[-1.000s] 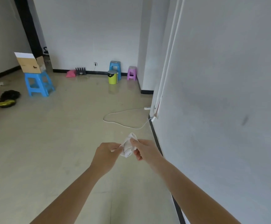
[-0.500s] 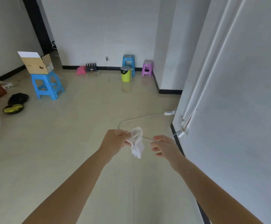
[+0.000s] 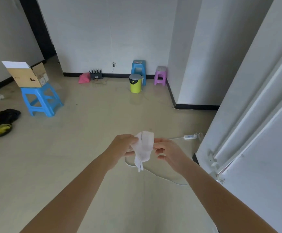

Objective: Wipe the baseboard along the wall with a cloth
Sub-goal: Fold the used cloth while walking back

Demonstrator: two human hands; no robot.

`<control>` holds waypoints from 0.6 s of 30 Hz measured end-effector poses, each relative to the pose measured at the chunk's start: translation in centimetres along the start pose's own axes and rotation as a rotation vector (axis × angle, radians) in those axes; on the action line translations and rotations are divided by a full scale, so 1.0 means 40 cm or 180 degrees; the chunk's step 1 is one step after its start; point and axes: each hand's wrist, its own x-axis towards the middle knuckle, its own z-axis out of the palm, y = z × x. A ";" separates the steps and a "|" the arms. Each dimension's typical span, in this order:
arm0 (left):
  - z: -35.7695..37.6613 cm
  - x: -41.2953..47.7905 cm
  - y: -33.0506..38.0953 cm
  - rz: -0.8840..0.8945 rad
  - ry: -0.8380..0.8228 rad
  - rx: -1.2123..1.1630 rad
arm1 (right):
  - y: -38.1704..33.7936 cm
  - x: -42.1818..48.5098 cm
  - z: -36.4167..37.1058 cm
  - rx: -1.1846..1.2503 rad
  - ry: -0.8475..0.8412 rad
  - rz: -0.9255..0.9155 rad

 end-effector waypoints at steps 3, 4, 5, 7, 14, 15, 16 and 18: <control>-0.076 0.199 0.034 -0.0053 0.0023 -0.0512 | -0.091 0.206 0.024 -0.0295 0.0129 -0.0376; -0.100 0.270 0.040 -0.0089 0.0061 -0.0688 | -0.115 0.284 0.035 -0.0413 0.0185 -0.0512; -0.125 0.344 0.048 -0.0125 0.0081 -0.0857 | -0.133 0.368 0.046 -0.0531 0.0244 -0.0623; -0.177 0.497 0.064 -0.0150 0.0042 -0.1074 | -0.166 0.534 0.072 -0.0669 0.0294 -0.0736; -0.373 1.023 0.195 -0.0153 -0.0167 -0.1217 | -0.334 1.074 0.110 -0.1135 0.0700 -0.0889; -0.392 1.092 0.224 -0.0139 -0.0257 -0.1091 | -0.365 1.144 0.099 -0.1264 0.0682 -0.0838; -0.409 1.163 0.251 -0.0135 -0.0305 -0.0930 | -0.398 1.214 0.084 -0.1387 0.0594 -0.0757; -0.431 1.308 0.293 -0.0193 -0.0323 -0.0663 | -0.473 1.343 0.045 -0.1200 0.0253 -0.0561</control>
